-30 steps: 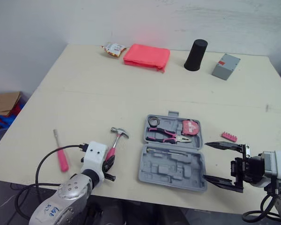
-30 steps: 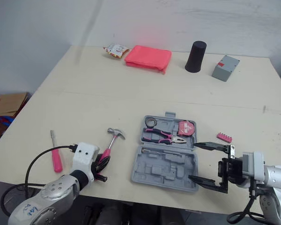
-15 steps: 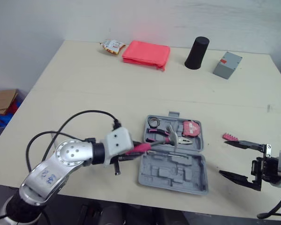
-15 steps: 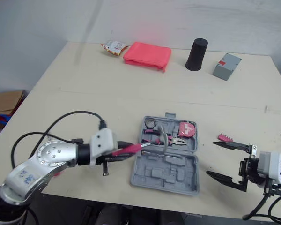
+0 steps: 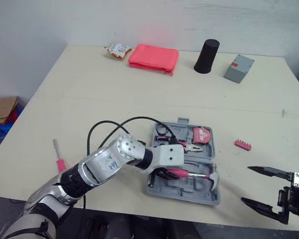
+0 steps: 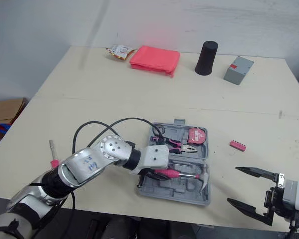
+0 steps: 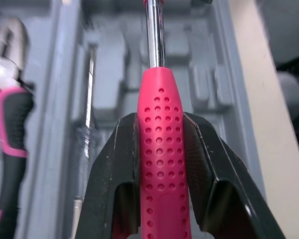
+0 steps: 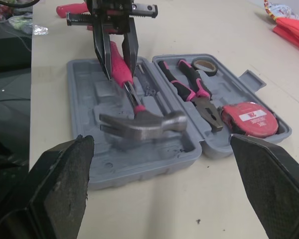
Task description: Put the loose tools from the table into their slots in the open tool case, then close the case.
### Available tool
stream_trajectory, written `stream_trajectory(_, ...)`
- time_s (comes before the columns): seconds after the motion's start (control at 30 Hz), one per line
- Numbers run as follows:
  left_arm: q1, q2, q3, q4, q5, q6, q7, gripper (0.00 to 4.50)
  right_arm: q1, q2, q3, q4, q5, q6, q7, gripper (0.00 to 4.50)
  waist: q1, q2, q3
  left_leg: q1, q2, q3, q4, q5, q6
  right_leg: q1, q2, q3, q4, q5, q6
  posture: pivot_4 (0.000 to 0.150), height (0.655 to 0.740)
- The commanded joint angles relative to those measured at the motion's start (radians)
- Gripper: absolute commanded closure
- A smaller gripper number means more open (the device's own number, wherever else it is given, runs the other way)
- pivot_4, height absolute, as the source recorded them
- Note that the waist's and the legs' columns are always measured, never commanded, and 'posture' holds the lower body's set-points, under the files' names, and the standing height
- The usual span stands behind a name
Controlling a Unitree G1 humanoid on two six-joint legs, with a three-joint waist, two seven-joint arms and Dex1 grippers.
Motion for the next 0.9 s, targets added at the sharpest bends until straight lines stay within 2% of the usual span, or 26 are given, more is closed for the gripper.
stream_trajectory(0.03,-0.037,-0.017,-0.028,-0.029,0.040,0.022,0.012,3.93,0.011,0.007,-0.046,-0.028,0.025,-0.011,-0.008,0.00,0.002,0.000,0.000,0.000,0.000,0.000,0.001,0.000,0.000,0.000,0.000,0.000,0.000,0.000,0.000,0.150,0.7400)
stream_trajectory(0.13,-0.056,-0.021,-0.064,-0.025,0.074,0.048,0.023,3.93,0.014,0.013,-0.042,-0.029,0.021,-0.016,-0.013,0.00,0.003,0.000,0.000,0.000,0.000,0.000,0.003,0.000,0.001,0.000,-0.001,0.000,0.002,0.000,0.000,0.150,0.7400)
stream_trajectory(0.5,-0.088,-0.073,-0.024,0.033,0.096,0.085,0.045,3.93,-0.002,0.024,-0.018,-0.033,0.012,-0.013,-0.030,0.00,0.001,0.000,0.000,0.000,0.000,-0.001,0.003,0.000,0.001,0.000,-0.001,0.000,0.004,0.000,0.000,0.150,0.7400)
stream_trajectory(0.9,-0.074,-0.061,-0.067,0.070,0.168,0.005,0.043,3.93,-0.016,0.032,-0.004,-0.028,0.003,-0.016,-0.038,0.00,0.002,0.000,0.000,0.000,-0.001,-0.001,0.004,0.000,0.002,0.000,-0.002,0.000,0.004,0.000,0.000,0.150,0.7400)
